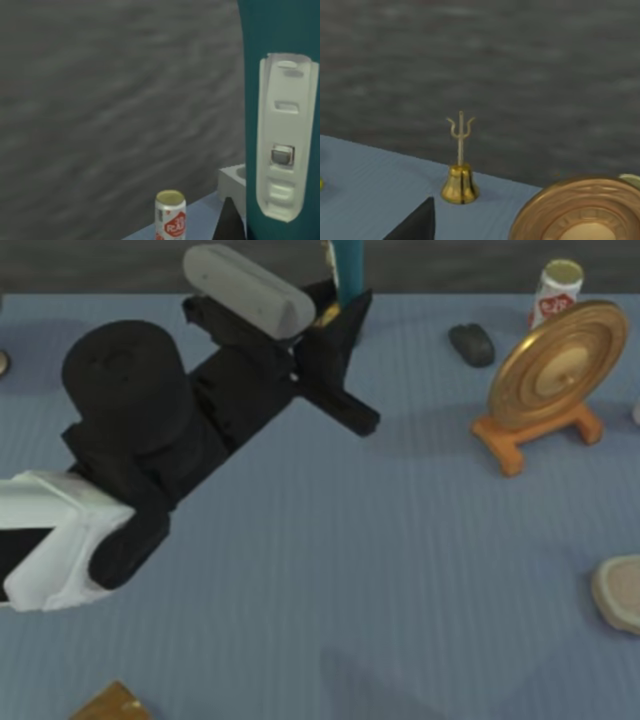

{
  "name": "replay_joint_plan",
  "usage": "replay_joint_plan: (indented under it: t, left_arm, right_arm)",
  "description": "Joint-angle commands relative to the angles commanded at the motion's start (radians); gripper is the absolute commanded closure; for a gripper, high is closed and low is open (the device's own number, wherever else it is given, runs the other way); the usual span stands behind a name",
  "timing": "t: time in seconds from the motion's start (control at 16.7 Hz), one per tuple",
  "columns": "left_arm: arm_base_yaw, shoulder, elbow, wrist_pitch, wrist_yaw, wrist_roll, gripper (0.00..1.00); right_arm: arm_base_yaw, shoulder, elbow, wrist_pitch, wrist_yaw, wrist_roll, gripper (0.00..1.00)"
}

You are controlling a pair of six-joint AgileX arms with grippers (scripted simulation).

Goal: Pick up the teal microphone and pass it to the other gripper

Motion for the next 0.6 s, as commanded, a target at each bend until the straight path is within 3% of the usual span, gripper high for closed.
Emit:
replay_joint_plan:
  t: [0.36, 0.6]
  left_arm:
    - [0.000, 0.000, 0.000, 0.000, 0.000, 0.000, 1.00]
    - [0.000, 0.000, 0.000, 0.000, 0.000, 0.000, 1.00]
  right_arm:
    - [0.129, 0.516, 0.282, 0.163, -0.248, -0.021, 0.00]
    - [0.196, 0.748, 0.434, 0.254, -0.376, -0.034, 0.00]
